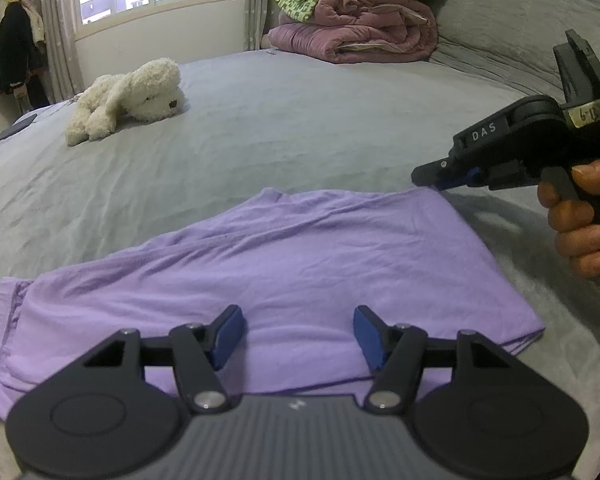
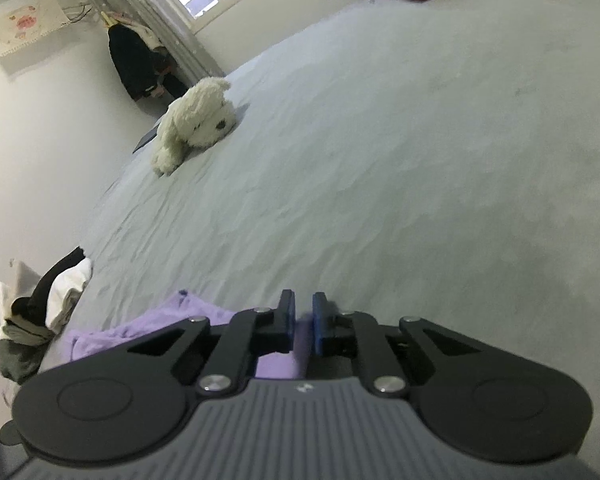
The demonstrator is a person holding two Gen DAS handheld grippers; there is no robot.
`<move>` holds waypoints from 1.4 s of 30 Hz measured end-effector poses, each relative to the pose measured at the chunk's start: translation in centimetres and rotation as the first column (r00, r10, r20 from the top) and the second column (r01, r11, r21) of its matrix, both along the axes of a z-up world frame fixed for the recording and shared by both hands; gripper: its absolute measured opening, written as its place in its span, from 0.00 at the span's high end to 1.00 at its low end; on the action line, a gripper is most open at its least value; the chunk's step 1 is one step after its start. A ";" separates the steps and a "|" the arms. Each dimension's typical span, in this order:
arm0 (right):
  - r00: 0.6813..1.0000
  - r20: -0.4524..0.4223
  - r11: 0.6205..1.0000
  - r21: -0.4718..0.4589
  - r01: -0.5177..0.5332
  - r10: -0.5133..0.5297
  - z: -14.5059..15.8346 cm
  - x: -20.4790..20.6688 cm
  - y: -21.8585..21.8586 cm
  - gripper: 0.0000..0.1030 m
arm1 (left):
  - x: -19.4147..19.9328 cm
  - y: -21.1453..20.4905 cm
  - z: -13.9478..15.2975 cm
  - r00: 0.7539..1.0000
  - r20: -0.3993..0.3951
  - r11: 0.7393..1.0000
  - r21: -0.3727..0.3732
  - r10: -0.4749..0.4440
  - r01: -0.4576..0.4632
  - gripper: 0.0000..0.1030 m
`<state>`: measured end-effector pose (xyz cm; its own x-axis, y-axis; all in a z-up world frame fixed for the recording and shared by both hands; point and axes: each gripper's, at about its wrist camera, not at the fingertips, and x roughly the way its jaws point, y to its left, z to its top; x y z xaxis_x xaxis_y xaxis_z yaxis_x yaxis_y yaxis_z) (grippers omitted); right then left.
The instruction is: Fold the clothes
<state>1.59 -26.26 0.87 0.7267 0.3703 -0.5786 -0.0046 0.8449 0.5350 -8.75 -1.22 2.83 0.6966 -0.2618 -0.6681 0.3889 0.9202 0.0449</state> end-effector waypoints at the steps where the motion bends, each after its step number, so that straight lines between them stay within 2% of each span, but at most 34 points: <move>1: 1.000 -0.002 1.000 0.002 0.009 -0.009 0.0 -0.1 -0.1 0.90 | 0.0 0.0 0.0 1.000 -0.001 1.000 -0.001 0.000 0.000 0.38; 2: 1.000 -0.009 1.000 0.004 0.015 -0.015 0.1 -0.2 -0.2 0.90 | 0.0 0.0 0.0 1.000 -0.003 1.000 -0.003 0.001 -0.001 0.38; 4: 0.999 -0.030 0.999 0.033 0.023 -0.022 0.3 -0.6 -0.5 0.82 | 0.0 0.1 0.1 1.000 -0.006 1.000 -0.008 0.002 -0.002 0.38; 8: 0.997 -0.081 0.991 0.131 -0.002 0.012 0.4 -2.2 -1.3 0.81 | 0.2 0.3 0.3 1.000 -0.021 1.000 -0.020 0.010 -0.011 0.38; 14: 0.990 -0.124 0.988 0.145 -0.055 0.073 -0.7 -5.0 0.0 0.80 | 0.4 0.5 0.3 0.999 -0.032 1.000 -0.022 0.016 -0.017 0.38; 19: 0.990 -0.111 0.987 0.139 -0.075 0.091 -1.2 -6.1 1.3 0.82 | 0.5 0.7 0.3 0.999 -0.039 0.999 -0.033 0.018 -0.019 0.38; 25: 0.989 -0.123 0.976 0.209 -0.054 0.081 -1.7 -7.9 1.2 0.83 | 0.6 0.7 0.2 0.999 -0.036 0.999 -0.026 0.019 -0.020 0.38; 32: 0.989 -0.117 0.969 0.242 -0.060 0.090 -2.0 -10.5 1.3 0.83 | 0.6 0.5 0.0 0.999 -0.030 1.000 -0.019 0.021 -0.021 0.37; 39: 0.991 -0.100 0.971 0.228 -0.066 0.091 -1.9 -11.6 1.9 0.83 | 0.5 0.4 -0.1 0.999 -0.023 1.000 -0.011 0.024 -0.025 0.36; 42: 0.990 -0.120 0.965 0.260 -0.040 0.074 -2.4 -11.2 1.6 0.91 | 0.6 0.4 -0.1 0.999 -0.023 1.000 -0.012 0.026 -0.027 0.36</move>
<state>-9.64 -24.68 -1.54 0.6266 0.5568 -0.5453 0.0336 0.6797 0.7327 -8.19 -0.81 2.72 0.6881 -0.2514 -0.6807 0.3651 0.9306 0.0253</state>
